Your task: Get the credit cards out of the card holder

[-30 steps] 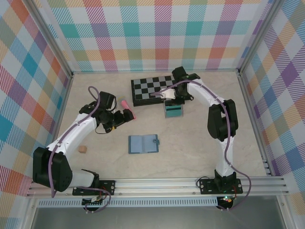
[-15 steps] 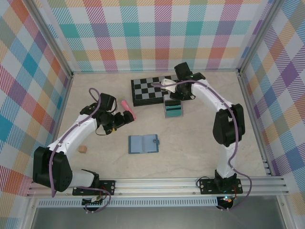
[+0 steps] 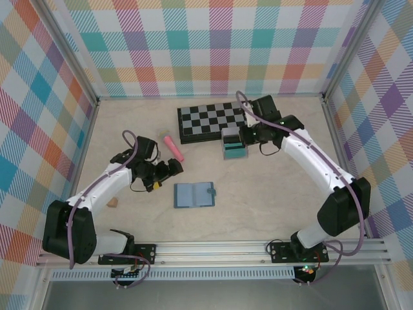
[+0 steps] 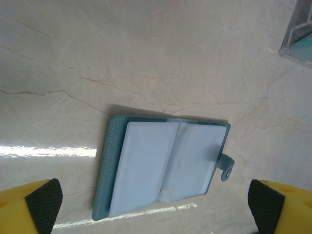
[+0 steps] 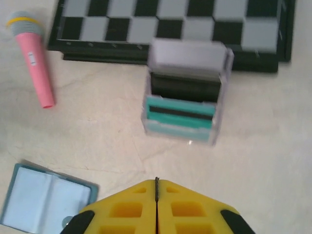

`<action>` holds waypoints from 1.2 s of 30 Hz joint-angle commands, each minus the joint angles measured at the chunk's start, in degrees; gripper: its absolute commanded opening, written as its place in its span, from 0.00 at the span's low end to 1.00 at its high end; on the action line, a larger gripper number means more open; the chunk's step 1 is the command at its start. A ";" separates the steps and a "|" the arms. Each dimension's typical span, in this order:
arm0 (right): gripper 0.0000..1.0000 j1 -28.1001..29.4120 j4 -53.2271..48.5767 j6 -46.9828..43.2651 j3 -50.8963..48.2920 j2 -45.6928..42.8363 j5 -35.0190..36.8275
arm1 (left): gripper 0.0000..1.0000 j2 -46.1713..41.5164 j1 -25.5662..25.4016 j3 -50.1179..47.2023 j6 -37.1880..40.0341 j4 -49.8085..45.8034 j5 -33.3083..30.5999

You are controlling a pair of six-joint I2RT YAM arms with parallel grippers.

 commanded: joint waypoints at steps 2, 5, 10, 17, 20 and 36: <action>0.14 -0.14 -4.78 17.14 -3.99 2.13 -2.51 | 1.00 -1.05 -0.15 -2.29 -2.14 3.11 3.72; 0.47 0.02 2.42 19.12 -10.43 1.00 -9.87 | 0.99 -1.04 -1.45 -3.02 -2.47 3.34 3.92; 0.62 5.67 6.99 21.74 -12.87 2.63 -12.50 | 0.92 -0.77 -3.02 -5.15 -3.81 4.56 3.46; 0.62 14.50 10.81 25.76 -11.02 9.68 -17.40 | 0.69 2.00 -5.01 -6.99 -5.65 7.53 3.98; 0.61 16.76 11.20 26.89 -9.67 12.56 -17.96 | 0.57 3.33 -5.57 -7.03 -5.74 7.52 3.16; 0.59 17.91 9.18 25.35 -6.63 21.27 -20.03 | 0.40 8.41 -6.19 -5.89 -5.98 8.48 1.34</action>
